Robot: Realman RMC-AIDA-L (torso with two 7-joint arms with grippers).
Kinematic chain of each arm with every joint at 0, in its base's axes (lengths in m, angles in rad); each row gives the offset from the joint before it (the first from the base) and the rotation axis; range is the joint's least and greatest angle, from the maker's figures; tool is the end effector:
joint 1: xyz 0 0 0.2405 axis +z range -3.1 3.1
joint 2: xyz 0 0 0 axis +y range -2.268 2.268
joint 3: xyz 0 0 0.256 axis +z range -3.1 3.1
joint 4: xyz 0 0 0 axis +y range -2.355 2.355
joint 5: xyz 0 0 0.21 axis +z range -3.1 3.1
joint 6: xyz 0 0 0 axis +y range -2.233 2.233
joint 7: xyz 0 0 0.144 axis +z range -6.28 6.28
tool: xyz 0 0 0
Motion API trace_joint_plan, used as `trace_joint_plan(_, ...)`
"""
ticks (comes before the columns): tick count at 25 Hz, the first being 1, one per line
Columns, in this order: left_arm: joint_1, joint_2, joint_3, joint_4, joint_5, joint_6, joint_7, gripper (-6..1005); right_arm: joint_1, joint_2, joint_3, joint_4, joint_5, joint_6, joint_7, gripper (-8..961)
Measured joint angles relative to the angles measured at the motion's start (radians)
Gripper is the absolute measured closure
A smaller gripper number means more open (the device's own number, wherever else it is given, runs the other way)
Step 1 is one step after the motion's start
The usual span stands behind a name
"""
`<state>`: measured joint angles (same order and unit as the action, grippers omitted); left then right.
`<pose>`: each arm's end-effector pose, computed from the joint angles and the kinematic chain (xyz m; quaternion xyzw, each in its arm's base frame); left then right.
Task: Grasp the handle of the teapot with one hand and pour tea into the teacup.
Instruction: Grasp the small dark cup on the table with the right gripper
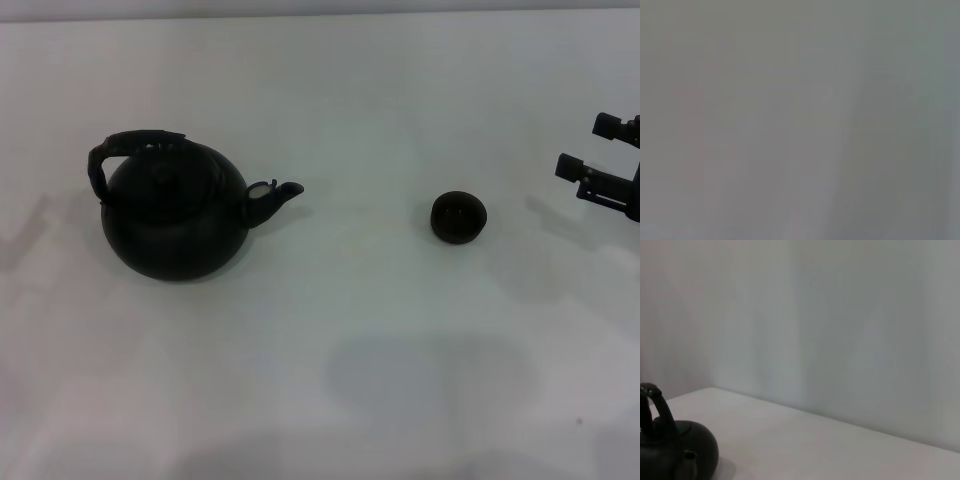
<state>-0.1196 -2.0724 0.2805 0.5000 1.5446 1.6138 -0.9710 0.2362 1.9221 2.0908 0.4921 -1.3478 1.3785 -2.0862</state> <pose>-0.3845 0.2136 0.0825 -0.7328 -0.2668 -0.3788 0.4984 0.3501 0.2795 0.0383 -0.8837 0.2337 0.2717 0.3009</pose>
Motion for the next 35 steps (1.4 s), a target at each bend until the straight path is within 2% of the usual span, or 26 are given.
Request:
trace_joint_plan(14,0.005,0.000,0.000,0.008,-0.015,0.008,-0.002,128,0.012,-0.003,0.000,0.001,-0.011,0.017,0.005,120)
trace_joint_plan(27,0.000,0.003,0.011,0.002,-0.001,0.007,-0.032,127,0.060,0.000,0.000,0.000,-0.116,0.025,0.064,120)
trace_joint_plan(32,0.001,0.002,0.010,0.061,0.063,-0.010,-0.127,127,0.063,0.001,0.003,0.000,-0.114,0.025,0.060,119)
trace_joint_plan(35,0.017,-0.002,0.006,0.085,0.047,0.010,-0.127,127,0.063,0.003,0.007,0.001,-0.106,0.021,0.046,119)
